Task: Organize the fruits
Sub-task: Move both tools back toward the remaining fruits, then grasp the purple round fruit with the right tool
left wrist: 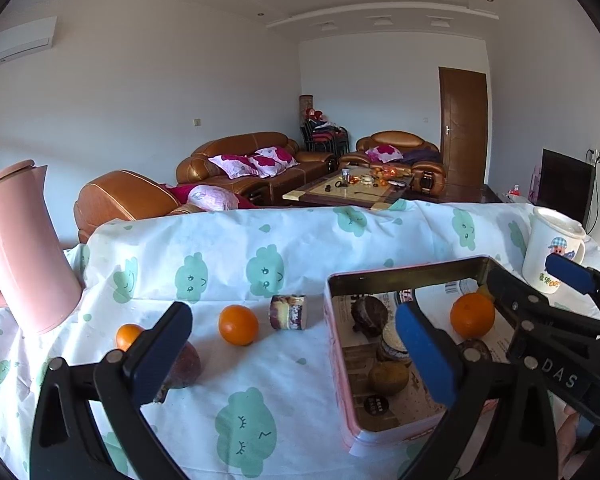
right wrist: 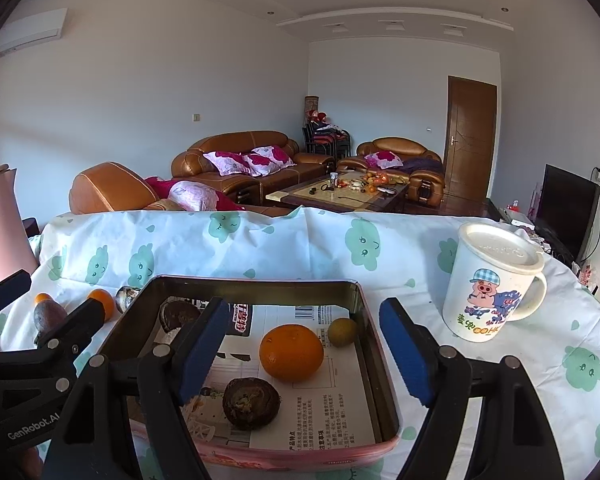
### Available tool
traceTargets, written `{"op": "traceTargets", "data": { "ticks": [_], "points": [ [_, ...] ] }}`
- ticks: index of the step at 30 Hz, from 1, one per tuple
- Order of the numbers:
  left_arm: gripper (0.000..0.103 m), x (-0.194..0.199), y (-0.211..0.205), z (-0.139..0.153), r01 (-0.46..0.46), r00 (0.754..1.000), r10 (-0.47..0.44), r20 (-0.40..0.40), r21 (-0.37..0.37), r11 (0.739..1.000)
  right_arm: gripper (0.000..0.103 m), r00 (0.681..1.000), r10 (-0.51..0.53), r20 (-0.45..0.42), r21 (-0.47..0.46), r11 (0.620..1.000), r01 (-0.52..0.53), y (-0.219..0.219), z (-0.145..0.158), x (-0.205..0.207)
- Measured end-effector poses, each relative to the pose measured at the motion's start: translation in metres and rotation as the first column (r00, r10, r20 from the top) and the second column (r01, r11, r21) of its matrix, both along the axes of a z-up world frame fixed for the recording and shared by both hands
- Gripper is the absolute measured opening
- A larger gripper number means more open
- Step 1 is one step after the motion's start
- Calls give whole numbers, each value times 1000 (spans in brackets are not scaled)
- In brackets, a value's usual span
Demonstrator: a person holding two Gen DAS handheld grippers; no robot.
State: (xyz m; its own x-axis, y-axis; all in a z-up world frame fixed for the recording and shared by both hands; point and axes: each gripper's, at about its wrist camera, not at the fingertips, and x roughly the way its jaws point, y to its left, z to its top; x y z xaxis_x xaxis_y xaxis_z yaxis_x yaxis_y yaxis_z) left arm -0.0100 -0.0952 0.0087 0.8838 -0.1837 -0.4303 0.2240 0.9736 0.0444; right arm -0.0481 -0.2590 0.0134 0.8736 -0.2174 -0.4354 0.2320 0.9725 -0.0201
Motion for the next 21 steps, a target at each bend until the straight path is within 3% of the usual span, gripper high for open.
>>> {"op": "traceTargets", "data": {
  "ticks": [21],
  "points": [
    [103, 7, 69, -3, -73, 997, 73, -37, -2, 997, 79, 997, 70, -26, 52, 996, -68, 64, -3, 2]
  ]
}}
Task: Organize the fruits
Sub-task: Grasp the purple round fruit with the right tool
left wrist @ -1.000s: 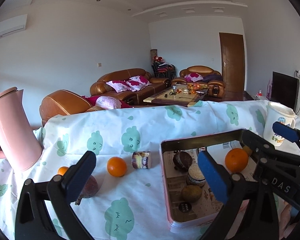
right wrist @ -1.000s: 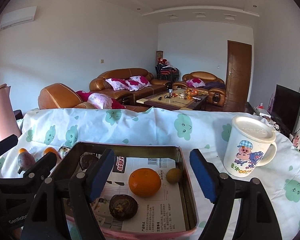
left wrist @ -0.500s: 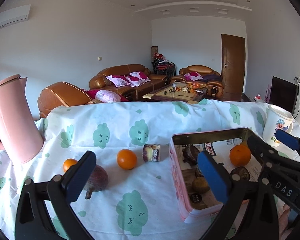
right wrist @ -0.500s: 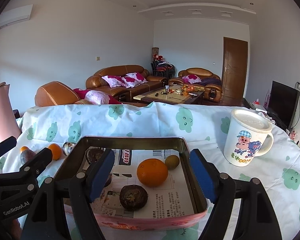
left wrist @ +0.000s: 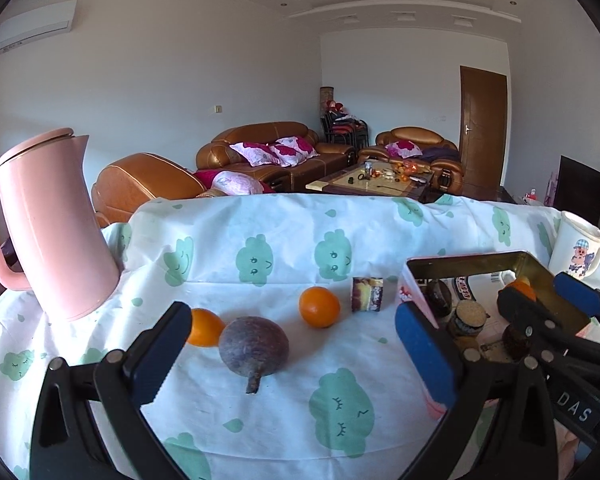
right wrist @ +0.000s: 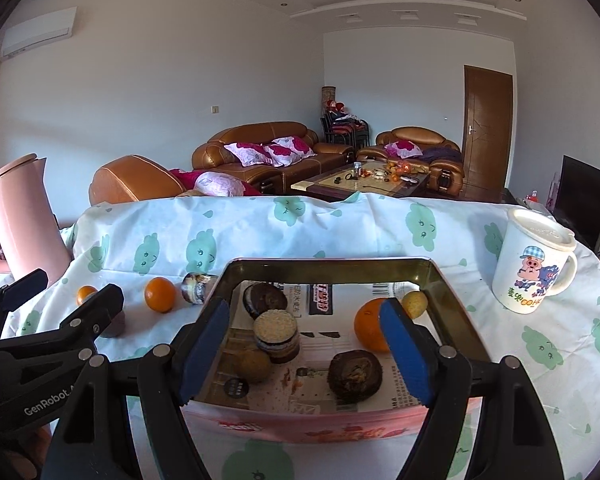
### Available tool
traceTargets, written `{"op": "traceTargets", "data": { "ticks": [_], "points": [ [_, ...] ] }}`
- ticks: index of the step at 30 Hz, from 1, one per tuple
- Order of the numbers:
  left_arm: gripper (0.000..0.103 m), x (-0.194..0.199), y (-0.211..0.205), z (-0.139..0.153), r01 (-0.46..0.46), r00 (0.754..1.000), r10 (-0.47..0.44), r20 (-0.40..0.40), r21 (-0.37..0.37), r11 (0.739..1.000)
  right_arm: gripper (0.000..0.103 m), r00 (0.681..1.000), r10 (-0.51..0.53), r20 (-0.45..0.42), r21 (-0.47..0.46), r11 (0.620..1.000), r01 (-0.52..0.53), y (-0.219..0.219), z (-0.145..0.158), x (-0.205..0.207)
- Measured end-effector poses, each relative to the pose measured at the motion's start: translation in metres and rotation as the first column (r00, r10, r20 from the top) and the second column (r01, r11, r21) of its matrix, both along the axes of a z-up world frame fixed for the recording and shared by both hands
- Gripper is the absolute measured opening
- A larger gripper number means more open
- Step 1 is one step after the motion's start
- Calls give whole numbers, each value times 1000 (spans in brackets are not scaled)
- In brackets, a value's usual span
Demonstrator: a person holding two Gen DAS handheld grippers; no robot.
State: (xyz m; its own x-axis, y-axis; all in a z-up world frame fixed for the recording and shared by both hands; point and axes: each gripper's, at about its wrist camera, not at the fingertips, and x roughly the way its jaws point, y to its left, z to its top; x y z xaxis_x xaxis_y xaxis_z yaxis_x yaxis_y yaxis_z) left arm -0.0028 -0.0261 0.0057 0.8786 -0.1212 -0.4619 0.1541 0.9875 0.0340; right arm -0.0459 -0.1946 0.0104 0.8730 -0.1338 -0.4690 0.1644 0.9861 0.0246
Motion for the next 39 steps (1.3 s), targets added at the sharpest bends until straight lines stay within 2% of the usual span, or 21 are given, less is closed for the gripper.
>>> {"op": "traceTargets", "data": {
  "ticks": [8, 13, 17, 21, 24, 30, 31, 32, 34, 39],
  "points": [
    [103, 25, 60, -2, -135, 990, 135, -45, 4, 991, 79, 997, 81, -16, -2, 997, -81, 39, -3, 13],
    [103, 42, 107, -4, -262, 962, 262, -83, 12, 965, 79, 987, 150, -49, -14, 988, -151, 67, -6, 25],
    [103, 50, 137, -7, -323, 940, 321, -114, -2, 946, 79, 971, 218, -98, 9, 976, -218, 90, -11, 39],
    [103, 55, 151, -9, -347, 929, 342, -143, -10, 938, 79, 943, 294, -154, 69, 956, -286, 112, -18, 56],
    [103, 57, 153, -11, -342, 929, 337, -153, -5, 940, 79, 925, 327, -192, 111, 944, -311, 127, -25, 72],
    [103, 63, 146, -14, -324, 933, 323, -160, 22, 946, 79, 898, 335, -285, 124, 942, -312, 151, -38, 102],
    [103, 64, 145, -14, -324, 933, 323, -160, 20, 946, 77, 888, 341, -308, 133, 940, -314, 152, -41, 107],
    [103, 65, 146, -14, -323, 933, 322, -161, 18, 946, 66, 878, 347, -329, 144, 937, -317, 153, -45, 111],
    [103, 65, 145, -14, -322, 933, 320, -163, 14, 947, 54, 855, 399, -333, 193, 916, -352, 153, -48, 113],
    [103, 67, 145, -16, -314, 937, 312, -156, 17, 949, 54, 865, 394, -311, 208, 916, -342, 150, -47, 107]
  ]
}}
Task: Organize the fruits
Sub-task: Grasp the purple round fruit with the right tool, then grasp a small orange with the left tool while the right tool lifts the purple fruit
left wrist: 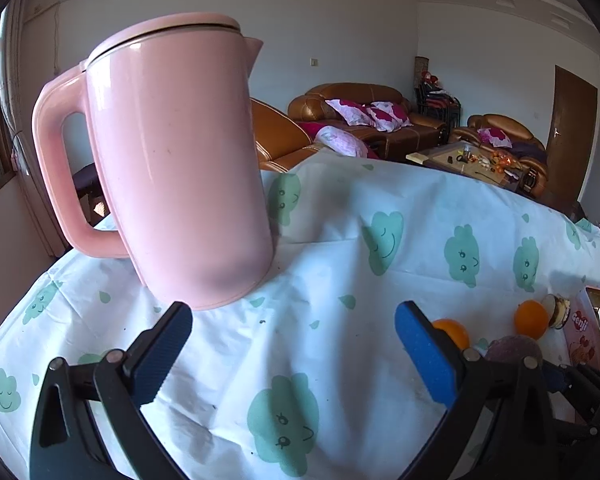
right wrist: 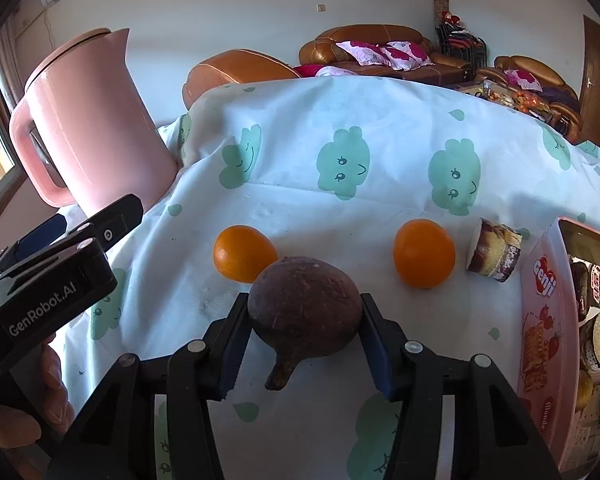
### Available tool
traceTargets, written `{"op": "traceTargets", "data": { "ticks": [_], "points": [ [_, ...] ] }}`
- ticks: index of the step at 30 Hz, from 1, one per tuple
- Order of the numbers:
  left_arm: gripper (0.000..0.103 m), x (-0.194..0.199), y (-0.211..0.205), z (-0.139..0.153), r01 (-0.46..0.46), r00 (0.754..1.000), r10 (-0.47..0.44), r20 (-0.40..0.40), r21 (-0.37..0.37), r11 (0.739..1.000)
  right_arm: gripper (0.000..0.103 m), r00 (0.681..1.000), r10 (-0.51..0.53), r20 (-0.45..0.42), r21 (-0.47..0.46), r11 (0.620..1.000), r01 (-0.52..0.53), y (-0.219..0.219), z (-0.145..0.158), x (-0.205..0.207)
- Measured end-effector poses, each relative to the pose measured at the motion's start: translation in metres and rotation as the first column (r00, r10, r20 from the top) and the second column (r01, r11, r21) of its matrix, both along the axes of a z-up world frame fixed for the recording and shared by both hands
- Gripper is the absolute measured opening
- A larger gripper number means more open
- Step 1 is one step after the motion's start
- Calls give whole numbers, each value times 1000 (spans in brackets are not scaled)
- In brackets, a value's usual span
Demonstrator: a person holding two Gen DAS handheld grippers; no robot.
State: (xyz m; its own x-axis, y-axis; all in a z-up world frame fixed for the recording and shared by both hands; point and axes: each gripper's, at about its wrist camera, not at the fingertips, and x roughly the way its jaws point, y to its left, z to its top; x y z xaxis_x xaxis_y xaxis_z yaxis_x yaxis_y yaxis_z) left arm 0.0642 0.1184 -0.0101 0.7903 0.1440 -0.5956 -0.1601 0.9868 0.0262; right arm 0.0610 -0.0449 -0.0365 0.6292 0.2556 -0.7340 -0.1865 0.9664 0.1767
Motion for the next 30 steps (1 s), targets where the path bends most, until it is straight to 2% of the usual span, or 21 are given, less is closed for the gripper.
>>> {"op": "traceTargets", "data": {
  "ticks": [2, 6, 9, 11, 13, 16, 18, 19, 20, 21, 23, 27, 30],
  "points": [
    [103, 0, 0, 0, 13, 1000, -13, 3, -11, 1000, 54, 998, -40, 47, 36, 999, 39, -11, 7, -9],
    [100, 1, -13, -1, 97, 995, -97, 1, -49, 994, 54, 983, -111, 146, 16, 994, 109, -26, 21, -30],
    [91, 9, -28, -7, 181, 982, -185, -33, -98, 979, 54, 976, -149, 158, 37, 989, 145, -39, 24, -39],
    [91, 18, -37, -13, 216, 971, -227, -72, -139, 966, 54, 973, -167, 158, 44, 986, 162, -45, 25, -42],
    [84, 27, -50, -21, 242, 958, -260, -124, -143, 960, 54, 971, -180, 156, 49, 983, 175, -48, 25, -42],
    [72, 36, -71, -32, 284, 934, -300, -195, -103, 953, 54, 971, -192, 145, 67, 981, 184, -54, 25, -43],
    [59, 42, -78, -35, 296, 924, -312, -223, -100, 950, 54, 972, -192, 138, 71, 980, 184, -55, 25, -41],
    [58, 44, -79, -38, 298, 918, -314, -241, -104, 949, 54, 973, -189, 135, 71, 981, 181, -57, 23, -42],
    [57, 45, -80, -37, 299, 919, -316, -235, -104, 949, 54, 974, -186, 132, 71, 981, 178, -56, 23, -40],
    [49, 46, -80, -38, 305, 916, -324, -236, -115, 945, 54, 975, -183, 129, 71, 982, 175, -57, 23, -41],
    [43, 47, -79, -39, 315, 911, -339, -234, -133, 940, 54, 976, -176, 128, 71, 983, 168, -56, 22, -41],
    [43, 45, -77, -36, 313, 916, -338, -217, -143, 939, 54, 975, -174, 141, 65, 984, 166, -54, 23, -43],
    [43, 34, -70, -27, 290, 938, -308, -162, -121, 949, 54, 968, -181, 174, 52, 983, 175, -55, 27, -46]
  ]
}}
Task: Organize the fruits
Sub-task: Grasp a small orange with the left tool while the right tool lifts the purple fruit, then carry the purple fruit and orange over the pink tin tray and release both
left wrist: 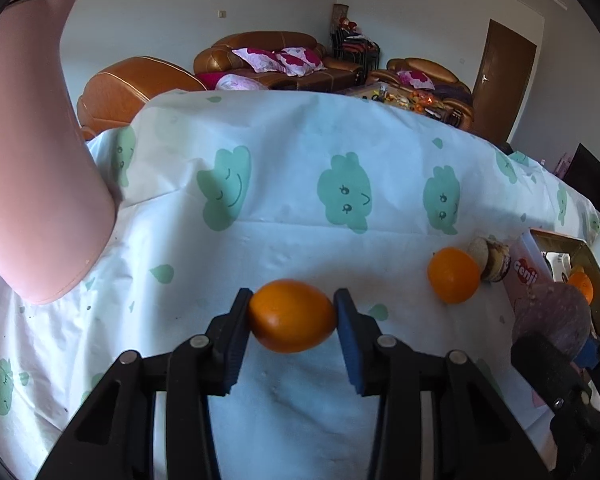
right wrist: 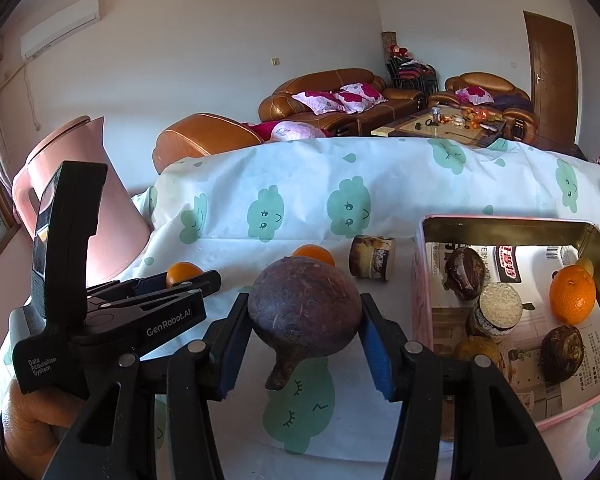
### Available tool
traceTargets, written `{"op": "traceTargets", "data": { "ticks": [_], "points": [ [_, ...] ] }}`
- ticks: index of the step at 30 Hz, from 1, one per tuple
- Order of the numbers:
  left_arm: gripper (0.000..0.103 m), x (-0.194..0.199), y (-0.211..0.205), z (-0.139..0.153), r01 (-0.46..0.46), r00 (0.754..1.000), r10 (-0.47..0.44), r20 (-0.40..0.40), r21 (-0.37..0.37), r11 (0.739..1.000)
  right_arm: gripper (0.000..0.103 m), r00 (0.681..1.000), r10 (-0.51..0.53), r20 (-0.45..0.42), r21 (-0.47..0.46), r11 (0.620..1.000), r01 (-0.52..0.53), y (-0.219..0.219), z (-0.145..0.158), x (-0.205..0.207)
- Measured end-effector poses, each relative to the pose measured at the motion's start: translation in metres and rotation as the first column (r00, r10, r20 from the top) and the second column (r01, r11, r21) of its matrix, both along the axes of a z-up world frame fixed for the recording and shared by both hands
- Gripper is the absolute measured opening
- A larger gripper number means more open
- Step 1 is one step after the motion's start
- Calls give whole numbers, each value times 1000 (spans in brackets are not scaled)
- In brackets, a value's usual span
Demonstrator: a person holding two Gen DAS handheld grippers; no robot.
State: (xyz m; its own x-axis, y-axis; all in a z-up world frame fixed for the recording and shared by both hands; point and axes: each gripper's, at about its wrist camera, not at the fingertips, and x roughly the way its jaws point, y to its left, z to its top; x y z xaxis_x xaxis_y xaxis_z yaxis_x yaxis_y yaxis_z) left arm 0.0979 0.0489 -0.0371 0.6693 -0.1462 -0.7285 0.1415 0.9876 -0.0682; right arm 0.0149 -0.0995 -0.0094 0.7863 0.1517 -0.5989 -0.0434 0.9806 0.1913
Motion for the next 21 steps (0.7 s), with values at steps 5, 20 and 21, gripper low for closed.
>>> {"op": "traceTargets", "data": {
  "ticks": [5, 20, 21],
  "points": [
    [43, -17, 7, 17, -54, 990, 53, 131, 2, 999, 54, 999, -4, 48, -39, 999, 6, 4, 6, -7],
    [43, -53, -3, 34, -70, 965, 93, 243, -102, 992, 54, 994, -26, 109, -95, 995, 36, -16, 17, -27],
    [43, -56, -6, 34, -65, 966, 90, 244, -106, 992, 54, 994, -28, 110, -98, 994, 39, -19, 17, -28]
  ]
}}
